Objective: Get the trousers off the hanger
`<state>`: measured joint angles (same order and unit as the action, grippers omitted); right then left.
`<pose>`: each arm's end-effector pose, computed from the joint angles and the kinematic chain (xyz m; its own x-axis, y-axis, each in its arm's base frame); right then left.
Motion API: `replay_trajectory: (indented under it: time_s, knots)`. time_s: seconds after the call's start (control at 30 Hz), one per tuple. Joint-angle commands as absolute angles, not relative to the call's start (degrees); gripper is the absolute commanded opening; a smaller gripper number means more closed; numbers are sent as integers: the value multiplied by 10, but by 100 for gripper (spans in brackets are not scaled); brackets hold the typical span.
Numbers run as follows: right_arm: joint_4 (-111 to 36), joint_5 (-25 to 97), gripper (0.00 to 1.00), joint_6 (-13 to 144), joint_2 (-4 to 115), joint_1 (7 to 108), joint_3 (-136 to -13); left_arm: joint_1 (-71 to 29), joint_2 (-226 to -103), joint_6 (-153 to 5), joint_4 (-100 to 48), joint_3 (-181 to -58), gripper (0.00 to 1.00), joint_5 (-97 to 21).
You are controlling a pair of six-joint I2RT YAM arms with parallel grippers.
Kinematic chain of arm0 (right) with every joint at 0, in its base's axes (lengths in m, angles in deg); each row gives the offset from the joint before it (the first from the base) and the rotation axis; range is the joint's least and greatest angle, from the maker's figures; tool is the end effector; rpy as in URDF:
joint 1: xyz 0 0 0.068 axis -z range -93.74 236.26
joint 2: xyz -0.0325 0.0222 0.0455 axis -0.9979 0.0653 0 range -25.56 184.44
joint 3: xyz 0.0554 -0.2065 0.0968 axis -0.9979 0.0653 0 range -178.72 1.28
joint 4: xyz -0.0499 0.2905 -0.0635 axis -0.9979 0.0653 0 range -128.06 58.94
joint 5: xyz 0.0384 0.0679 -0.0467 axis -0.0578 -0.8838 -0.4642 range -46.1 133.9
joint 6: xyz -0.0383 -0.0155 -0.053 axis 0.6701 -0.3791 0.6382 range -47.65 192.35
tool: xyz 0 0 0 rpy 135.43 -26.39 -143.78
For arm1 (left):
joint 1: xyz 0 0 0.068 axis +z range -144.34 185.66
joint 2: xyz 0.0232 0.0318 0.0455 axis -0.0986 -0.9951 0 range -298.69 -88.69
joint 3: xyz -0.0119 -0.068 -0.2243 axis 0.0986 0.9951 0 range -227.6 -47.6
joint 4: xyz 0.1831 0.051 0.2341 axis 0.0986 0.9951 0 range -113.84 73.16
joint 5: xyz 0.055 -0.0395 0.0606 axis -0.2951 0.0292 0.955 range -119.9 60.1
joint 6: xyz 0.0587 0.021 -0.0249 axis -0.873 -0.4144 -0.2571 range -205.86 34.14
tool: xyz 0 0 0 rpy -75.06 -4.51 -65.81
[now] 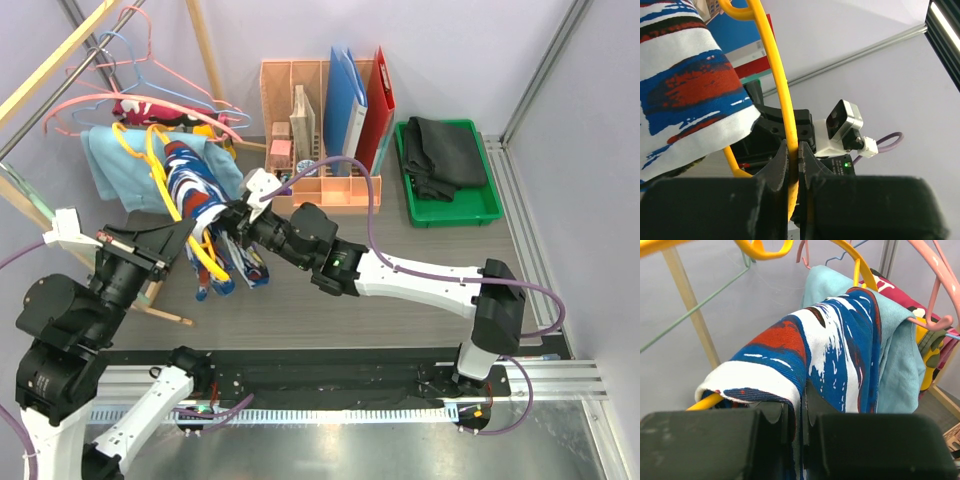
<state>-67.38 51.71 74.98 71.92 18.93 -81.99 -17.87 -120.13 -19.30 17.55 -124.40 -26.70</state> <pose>0.1860 0.4265 0.3567 0.1401 0.2171 -0.9660 -0.8581 0.5135 -0.0090 0.1066 -0.0431 0.4860 -0.2936 -0.8713 -0.3932 0.1964 0.3475 -0.9169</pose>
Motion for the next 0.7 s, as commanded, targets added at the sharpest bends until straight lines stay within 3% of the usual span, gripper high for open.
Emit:
replay_trajectory:
  time_s: [0.0,0.67]
  knots:
    - [-743,556,1,689,630,200,-888,-181,-1185,-229,161,-1266,0,-240]
    - [-582,547,1,607,532,188,-1011,-181,-1153,-228,219,-1246,0,-194]
